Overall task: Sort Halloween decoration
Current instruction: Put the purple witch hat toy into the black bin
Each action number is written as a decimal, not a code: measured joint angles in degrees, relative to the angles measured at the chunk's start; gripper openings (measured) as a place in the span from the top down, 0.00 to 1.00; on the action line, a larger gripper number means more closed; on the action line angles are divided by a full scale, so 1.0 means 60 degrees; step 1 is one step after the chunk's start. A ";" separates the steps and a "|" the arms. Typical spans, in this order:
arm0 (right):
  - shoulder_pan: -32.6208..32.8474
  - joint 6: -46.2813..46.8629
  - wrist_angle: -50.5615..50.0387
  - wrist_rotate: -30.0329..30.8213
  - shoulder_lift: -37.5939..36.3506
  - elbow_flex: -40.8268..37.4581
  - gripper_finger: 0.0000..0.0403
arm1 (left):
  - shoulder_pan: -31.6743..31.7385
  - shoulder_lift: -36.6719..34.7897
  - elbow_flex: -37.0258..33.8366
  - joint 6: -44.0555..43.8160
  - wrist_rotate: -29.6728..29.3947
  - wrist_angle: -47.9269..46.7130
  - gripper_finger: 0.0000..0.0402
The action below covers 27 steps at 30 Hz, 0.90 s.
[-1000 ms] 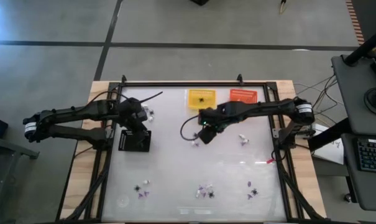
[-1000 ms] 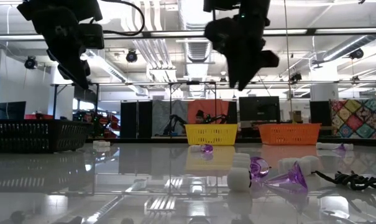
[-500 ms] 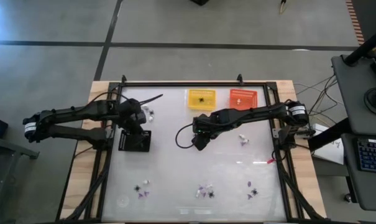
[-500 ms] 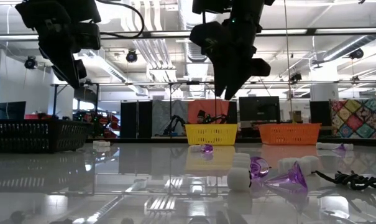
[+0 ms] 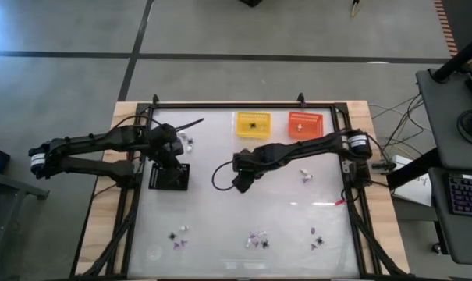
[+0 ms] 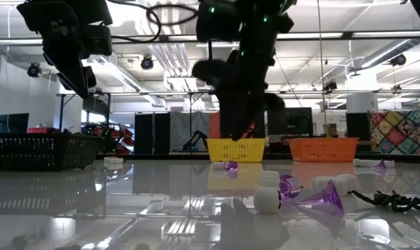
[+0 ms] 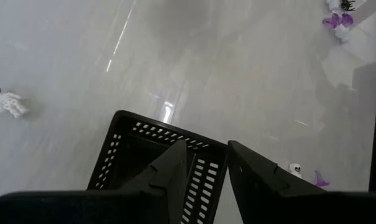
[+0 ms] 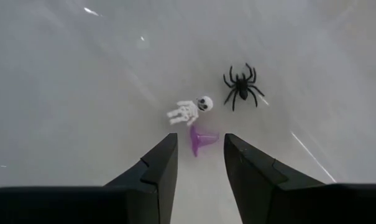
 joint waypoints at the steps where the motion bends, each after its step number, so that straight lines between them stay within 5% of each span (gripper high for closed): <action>1: 0.0000 0.0000 0.0007 -0.0007 0.0076 0.0000 0.70 | 0.0000 0.0000 0.0000 -0.0012 0.0000 0.0003 0.75; 13: 0.0002 -0.0033 0.0038 -0.0598 0.0719 -0.0004 0.70 | 0.0000 -0.0029 0.0000 -0.0052 0.0000 -0.0067 0.75; 27: -0.0004 -0.0055 0.0145 -0.0681 0.1079 0.0007 0.81 | 0.0001 -0.0029 0.0000 0.0014 0.0000 -0.0067 0.75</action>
